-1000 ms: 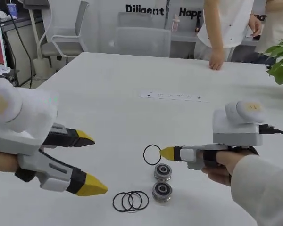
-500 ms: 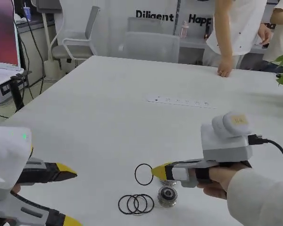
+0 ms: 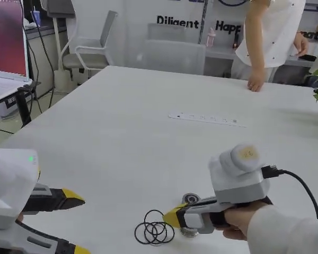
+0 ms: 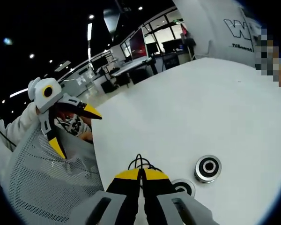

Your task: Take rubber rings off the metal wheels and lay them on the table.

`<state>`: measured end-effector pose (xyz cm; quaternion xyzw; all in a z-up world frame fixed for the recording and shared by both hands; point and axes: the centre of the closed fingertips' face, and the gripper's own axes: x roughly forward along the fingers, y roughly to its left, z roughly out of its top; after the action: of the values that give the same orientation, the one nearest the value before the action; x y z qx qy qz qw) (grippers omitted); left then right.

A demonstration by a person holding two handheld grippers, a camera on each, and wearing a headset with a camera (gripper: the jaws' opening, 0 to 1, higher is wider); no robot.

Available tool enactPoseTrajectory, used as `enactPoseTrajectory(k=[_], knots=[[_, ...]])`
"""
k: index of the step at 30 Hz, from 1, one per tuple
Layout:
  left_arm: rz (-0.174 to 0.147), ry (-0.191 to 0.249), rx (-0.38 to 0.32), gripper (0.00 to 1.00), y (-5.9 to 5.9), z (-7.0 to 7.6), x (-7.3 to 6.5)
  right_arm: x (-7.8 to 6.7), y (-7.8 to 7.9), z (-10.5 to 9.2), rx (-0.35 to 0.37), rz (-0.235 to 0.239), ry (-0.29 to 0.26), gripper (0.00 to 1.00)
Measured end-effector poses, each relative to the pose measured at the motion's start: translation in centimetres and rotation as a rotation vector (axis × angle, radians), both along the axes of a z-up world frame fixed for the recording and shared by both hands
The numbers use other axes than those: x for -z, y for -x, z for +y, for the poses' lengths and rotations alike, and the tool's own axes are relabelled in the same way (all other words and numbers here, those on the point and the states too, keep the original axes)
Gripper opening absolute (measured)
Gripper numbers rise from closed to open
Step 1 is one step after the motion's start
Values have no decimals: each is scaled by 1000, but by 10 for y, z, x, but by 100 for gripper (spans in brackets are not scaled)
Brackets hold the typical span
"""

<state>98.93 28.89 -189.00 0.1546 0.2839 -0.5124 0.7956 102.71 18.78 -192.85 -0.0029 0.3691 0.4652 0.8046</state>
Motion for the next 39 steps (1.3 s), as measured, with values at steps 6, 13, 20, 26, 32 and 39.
enactPoseTrajectory(k=[6, 13, 20, 26, 32, 39], knots=[[5, 1, -27, 68, -2, 2, 1, 11, 6, 2, -35, -5, 40, 0], [4, -7, -39, 67, -3, 4, 2, 14, 5, 1, -59, -43, 77, 0], [16, -4, -48, 67, -2, 4, 3, 12, 1, -2, -57, -61, 82, 4], [18, 8, -64, 67, -4, 5, 2, 0, -5, -6, -55, -104, 92, 7], [27, 21, -69, 68, -3, 4, 2, -18, -10, -10, -43, -146, 73, 10], [28, 42, -69, 69, -4, 2, -1, -39, -6, -10, -86, -199, 43, 28]])
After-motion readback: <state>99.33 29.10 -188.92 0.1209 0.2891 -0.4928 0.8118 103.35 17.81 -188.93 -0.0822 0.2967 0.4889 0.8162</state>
